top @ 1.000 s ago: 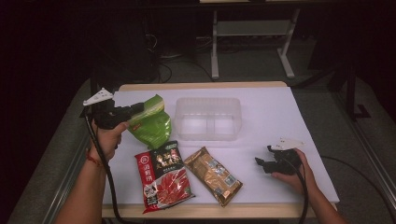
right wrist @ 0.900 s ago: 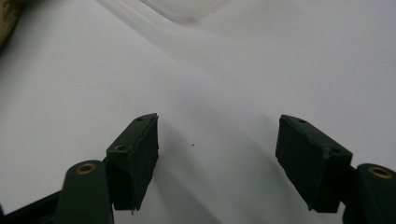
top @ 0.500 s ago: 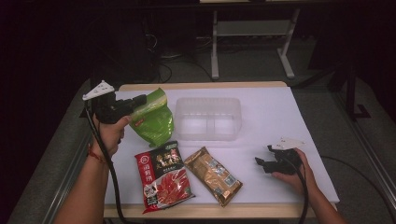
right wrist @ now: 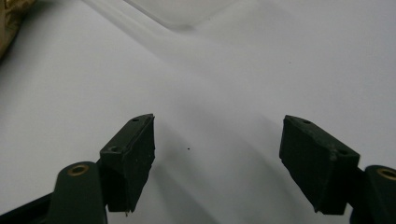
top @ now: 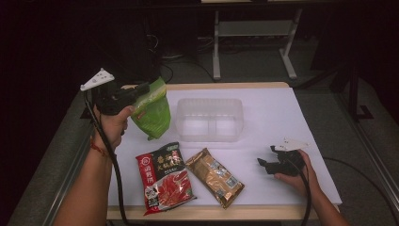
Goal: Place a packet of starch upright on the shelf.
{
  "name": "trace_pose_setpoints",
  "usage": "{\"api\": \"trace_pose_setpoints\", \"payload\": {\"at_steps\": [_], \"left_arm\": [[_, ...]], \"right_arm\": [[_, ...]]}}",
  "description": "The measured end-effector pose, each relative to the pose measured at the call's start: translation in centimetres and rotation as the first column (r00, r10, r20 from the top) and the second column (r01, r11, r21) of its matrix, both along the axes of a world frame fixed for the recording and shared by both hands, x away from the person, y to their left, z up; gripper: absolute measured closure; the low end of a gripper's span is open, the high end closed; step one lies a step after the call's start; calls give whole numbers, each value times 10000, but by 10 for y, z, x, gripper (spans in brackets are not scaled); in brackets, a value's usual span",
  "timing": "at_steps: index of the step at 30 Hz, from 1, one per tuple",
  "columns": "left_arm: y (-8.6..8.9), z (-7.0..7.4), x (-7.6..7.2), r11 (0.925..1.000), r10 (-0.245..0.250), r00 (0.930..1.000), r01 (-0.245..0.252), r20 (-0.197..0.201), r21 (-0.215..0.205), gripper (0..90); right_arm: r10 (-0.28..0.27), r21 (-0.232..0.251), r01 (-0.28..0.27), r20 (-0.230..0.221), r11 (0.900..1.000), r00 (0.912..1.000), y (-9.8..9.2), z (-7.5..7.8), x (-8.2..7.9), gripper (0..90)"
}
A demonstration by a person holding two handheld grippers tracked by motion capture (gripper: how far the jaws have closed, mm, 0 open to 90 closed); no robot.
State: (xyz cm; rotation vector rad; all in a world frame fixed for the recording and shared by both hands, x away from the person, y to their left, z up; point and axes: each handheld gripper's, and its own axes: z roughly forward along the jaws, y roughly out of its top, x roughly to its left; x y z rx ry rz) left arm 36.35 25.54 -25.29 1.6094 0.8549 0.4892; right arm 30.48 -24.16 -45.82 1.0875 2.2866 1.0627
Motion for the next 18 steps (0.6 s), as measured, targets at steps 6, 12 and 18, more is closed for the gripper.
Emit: {"api": "trace_pose_setpoints", "payload": {"at_steps": [6, 12, 18], "left_arm": [[-10, 12, 6, 9998, -141, 9998, 143, 139, -147, 900], [-30, 21, 10, 9990, -433, 9987, 435, 273, -56, 900], [-60, 27, 17, 9965, -836, 9959, 838, 350, -34, 900]], "right_arm": [[-188, 146, 187, 59, 9997, 9998, -1, 1, 0, 233], [-325, 121, 322, 240, 9994, 9992, -5, 2, 0, 221], [-471, 149, 466, 353, 9988, 9983, -9, 4, 0, 222]]}}
